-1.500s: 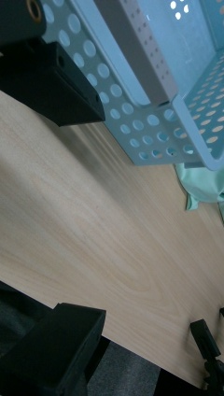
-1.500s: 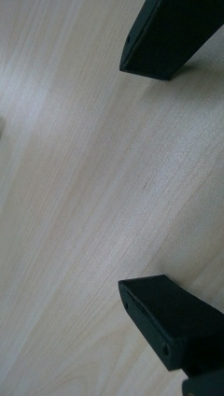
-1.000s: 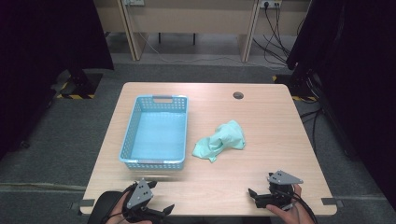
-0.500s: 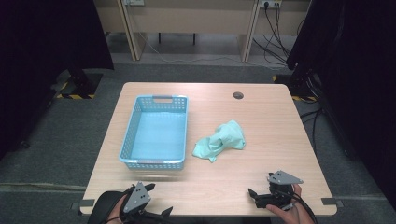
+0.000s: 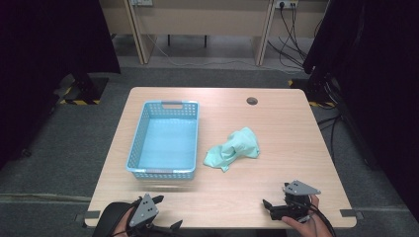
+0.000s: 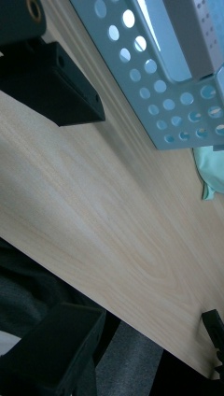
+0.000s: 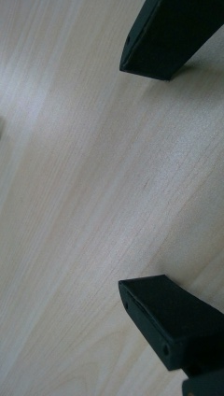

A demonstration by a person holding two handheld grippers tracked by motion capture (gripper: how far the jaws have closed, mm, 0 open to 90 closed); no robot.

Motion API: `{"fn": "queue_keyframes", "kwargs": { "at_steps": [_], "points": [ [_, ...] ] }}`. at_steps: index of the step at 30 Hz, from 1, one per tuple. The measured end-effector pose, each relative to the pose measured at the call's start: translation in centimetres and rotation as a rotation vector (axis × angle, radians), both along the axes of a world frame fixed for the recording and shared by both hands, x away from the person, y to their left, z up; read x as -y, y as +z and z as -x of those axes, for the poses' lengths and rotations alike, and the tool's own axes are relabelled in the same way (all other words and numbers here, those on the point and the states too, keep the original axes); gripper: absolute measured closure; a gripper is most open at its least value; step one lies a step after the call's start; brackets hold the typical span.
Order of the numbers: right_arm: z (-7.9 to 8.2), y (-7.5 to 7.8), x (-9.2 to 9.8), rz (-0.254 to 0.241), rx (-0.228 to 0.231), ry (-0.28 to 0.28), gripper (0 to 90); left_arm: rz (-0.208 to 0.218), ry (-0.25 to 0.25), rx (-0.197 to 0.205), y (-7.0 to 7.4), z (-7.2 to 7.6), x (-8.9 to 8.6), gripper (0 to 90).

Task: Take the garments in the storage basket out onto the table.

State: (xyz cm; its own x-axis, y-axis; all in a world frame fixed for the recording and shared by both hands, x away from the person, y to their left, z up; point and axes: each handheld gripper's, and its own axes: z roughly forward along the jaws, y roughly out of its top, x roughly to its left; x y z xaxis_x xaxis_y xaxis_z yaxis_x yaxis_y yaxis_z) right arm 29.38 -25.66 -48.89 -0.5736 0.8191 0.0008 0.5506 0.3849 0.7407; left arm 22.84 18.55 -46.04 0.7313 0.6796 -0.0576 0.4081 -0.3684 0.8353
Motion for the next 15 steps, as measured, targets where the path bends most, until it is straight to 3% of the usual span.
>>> {"fn": "queue_keyframes", "kwargs": {
  "at_steps": [15],
  "points": [
    [0.0, 0.0, 0.0, 0.0, 0.0, 0.0, 0.2, 0.002, 0.002, -0.001, 0.02, -0.05, -0.01, 5.7]
  ]
}}
